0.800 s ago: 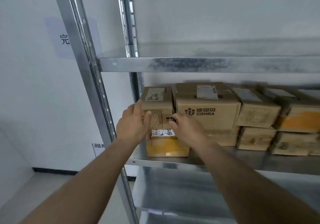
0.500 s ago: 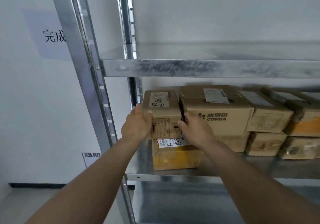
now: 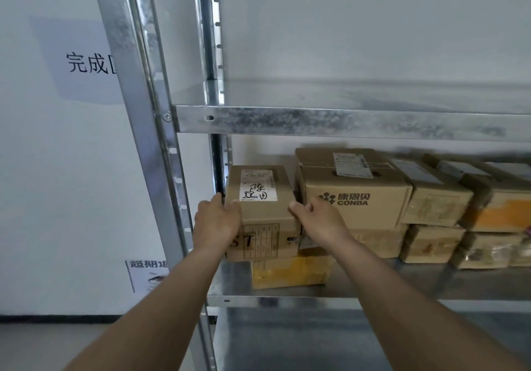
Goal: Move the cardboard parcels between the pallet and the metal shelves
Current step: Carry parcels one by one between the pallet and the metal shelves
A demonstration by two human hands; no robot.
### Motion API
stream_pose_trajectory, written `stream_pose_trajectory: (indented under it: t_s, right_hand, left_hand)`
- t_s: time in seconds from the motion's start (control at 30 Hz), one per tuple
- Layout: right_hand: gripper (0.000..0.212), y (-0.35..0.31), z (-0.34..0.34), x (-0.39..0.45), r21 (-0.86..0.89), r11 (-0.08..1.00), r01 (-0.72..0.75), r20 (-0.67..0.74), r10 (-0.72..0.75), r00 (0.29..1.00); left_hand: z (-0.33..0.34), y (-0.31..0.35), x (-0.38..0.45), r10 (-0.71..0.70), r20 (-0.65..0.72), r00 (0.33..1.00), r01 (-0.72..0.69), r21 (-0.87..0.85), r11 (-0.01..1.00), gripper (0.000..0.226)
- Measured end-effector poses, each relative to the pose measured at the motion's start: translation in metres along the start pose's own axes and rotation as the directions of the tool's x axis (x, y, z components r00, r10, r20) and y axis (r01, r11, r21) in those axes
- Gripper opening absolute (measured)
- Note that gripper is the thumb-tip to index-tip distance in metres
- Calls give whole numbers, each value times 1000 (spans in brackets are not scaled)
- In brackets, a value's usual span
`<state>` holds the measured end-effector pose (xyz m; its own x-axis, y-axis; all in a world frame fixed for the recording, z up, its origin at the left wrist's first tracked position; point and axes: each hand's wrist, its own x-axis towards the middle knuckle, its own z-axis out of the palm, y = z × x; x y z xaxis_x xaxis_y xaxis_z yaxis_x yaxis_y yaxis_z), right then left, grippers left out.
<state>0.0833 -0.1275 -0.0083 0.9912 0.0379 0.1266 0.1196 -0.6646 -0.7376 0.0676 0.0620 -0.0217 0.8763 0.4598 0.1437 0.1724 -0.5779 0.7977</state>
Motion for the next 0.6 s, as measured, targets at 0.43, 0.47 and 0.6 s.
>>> stream_pose_trajectory:
  t_s: [0.43, 0.47, 0.6]
  right_hand:
    - [29, 3, -19, -23, 295, 934, -201, 437, 56, 898]
    - [35, 6, -19, -28, 305, 936, -178, 439, 28, 898]
    - [61, 18, -26, -50, 370, 927, -58, 366, -88, 927]
  left_hand:
    - [-24, 9, -45, -66, 304, 950, 133, -206, 970, 23]
    - [-27, 8, -51, -50, 311, 949, 127, -233, 964, 26]
    - [-34, 1, -84, 38, 300, 953, 73, -353, 933, 42]
